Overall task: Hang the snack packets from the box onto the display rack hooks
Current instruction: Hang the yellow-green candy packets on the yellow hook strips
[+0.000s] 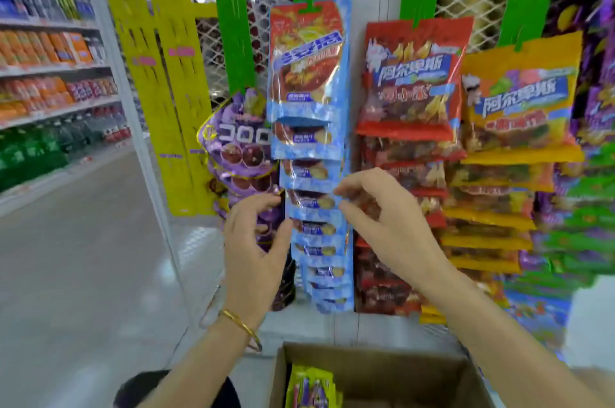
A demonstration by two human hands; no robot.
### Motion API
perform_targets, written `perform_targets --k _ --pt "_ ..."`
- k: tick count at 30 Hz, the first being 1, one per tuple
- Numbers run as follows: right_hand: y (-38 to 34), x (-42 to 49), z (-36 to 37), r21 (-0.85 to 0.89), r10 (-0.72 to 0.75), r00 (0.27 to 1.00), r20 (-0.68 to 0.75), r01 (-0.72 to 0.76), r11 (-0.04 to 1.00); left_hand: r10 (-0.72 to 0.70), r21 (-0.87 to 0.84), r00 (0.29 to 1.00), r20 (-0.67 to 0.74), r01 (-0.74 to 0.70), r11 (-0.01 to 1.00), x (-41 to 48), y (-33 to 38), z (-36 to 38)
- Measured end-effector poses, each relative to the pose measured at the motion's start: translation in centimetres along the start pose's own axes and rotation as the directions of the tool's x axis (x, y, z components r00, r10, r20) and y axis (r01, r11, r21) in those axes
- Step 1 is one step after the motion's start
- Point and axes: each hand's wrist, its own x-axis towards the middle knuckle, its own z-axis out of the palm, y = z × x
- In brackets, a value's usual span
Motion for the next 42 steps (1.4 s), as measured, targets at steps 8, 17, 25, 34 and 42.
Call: perform_targets --k 8,17,25,34,42 --pt "12.0 -16.0 7.9 -0.07 0.461 0.755 0.467 -0.488 0.87 -0.493 0.487 0.776 0.392 0.28 0.827 -17.3 -10.6 1.8" --pt "22.0 -23.2 16.3 -0.26 0.741 0.426 0.519 -0.747 0.612 -0.828 0.873 0.371 0.421 0.082 0.481 -22.9 -19.5 3.1" --pt "24.6 -24.8 23.6 -0.438 0.9 0.137 0.414 -0.837 0.328 -0.825 0.862 0.271 0.495 -0.032 0.506 -23.2 -22.9 2.0" --pt "20.8 -25.2 32.0 -0.295 0.947 0.0 0.321 -0.95 0.1 -0.832 0.856 0.238 0.502 -0.001 0.516 -21.0 -27.1 -3.9" --pt "15.7 -24.7 38.7 -0.317 0.948 -0.008 0.319 -0.943 0.099 -0.906 0.921 0.208 0.369 0.046 0.386 -20.4 -28.9 -11.4"
